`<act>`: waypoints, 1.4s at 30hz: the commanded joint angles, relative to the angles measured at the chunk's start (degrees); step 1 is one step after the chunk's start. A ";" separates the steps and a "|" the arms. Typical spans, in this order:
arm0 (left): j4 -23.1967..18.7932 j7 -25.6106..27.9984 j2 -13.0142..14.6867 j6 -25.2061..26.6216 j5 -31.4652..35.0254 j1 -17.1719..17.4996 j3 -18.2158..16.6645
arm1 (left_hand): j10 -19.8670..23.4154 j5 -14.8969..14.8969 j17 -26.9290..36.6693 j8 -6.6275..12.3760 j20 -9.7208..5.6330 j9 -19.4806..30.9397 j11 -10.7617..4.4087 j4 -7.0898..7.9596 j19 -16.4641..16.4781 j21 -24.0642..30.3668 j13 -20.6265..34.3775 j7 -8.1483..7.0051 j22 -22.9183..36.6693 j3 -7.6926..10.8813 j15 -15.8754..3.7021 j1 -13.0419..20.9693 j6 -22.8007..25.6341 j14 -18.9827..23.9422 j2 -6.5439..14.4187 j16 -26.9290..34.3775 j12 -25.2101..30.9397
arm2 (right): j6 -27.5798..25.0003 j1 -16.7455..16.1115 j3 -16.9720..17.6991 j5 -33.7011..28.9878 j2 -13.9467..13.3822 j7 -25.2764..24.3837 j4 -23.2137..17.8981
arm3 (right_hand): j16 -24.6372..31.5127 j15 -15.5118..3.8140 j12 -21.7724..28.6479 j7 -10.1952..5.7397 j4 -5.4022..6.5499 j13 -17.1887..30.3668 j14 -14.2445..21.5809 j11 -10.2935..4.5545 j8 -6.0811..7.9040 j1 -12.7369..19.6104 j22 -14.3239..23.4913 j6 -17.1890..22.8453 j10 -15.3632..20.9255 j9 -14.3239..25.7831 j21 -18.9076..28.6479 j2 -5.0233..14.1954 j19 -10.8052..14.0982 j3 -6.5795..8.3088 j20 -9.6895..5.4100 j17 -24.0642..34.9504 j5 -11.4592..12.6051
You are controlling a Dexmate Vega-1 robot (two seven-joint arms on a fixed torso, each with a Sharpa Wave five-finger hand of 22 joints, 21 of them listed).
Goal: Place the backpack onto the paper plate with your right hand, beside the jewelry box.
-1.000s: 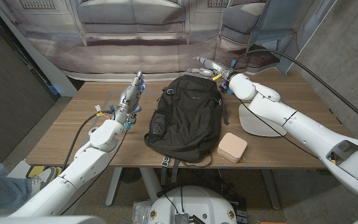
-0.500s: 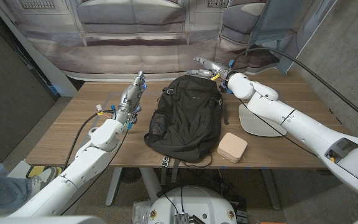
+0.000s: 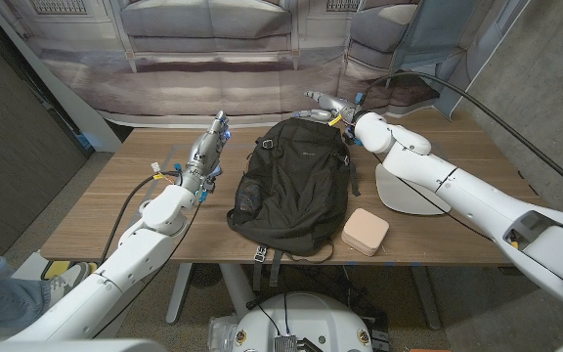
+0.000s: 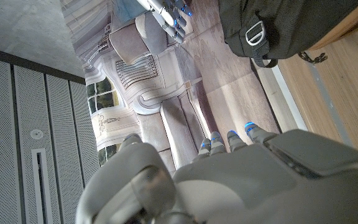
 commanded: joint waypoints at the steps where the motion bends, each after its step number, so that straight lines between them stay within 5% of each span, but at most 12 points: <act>1: 0.82 -0.66 0.31 0.64 -0.43 -0.91 0.21 | -0.24 0.43 0.25 -0.05 0.29 0.24 -0.45 0.26 -0.38 -0.04 0.19 -0.23 0.19 -0.35 -0.23 0.56 0.14 -0.14 -0.01 -0.19 -0.19 | -1.51 1.99 -1.81 -1.11 1.79 0.58 2.87 | 0.27 0.29 0.32 -0.05 -0.17 0.12 -0.10 0.01 0.24 0.65 0.12 -0.60 -0.61 0.12 0.41 -0.18 -0.09 -0.19 0.72 0.16 0.14; 19: 0.26 -0.80 1.66 1.50 -0.68 -0.79 -0.53 | -0.18 0.40 0.25 -0.08 0.41 0.25 -0.39 0.22 -0.40 -0.05 0.19 -0.27 0.18 -0.52 -0.24 0.70 0.17 -0.14 0.07 -0.19 -0.19 | -6.91 5.78 -5.56 -2.85 4.38 4.14 5.29 | 0.29 0.67 0.32 0.20 -0.17 0.13 -0.36 0.32 0.27 0.87 0.08 -1.17 -1.20 0.12 0.41 -0.29 0.12 -0.32 1.90 0.14 0.19; 26: 2.03 -1.84 -0.58 -2.17 -2.39 -0.38 -1.00 | -0.14 0.40 0.25 -0.09 0.42 0.25 -0.41 0.21 -0.39 -0.05 0.19 -0.32 0.18 -0.59 -0.26 0.74 0.17 -0.06 0.10 -0.16 -0.18 | -7.66 6.70 -6.33 -2.74 5.14 4.36 6.27 | 0.29 0.81 0.30 0.35 -0.11 0.13 -0.50 0.48 0.26 0.85 0.08 -1.46 -1.47 0.12 0.37 -0.34 0.05 -0.42 2.35 0.14 0.19; 42: 0.11 -0.52 1.15 0.04 -1.19 0.20 -1.39 | 0.10 0.37 0.26 0.04 0.50 0.25 -0.35 0.29 -0.23 0.01 0.19 -0.18 0.18 -0.61 -0.08 0.89 0.64 0.17 0.66 -0.10 -0.11 | -9.06 8.16 -8.10 -1.99 5.77 6.39 8.13 | 0.23 1.13 0.17 0.83 -0.09 0.13 -1.09 0.74 -0.20 0.99 0.07 -3.86 -2.61 0.15 0.15 -0.58 -0.45 -0.67 2.65 0.13 0.22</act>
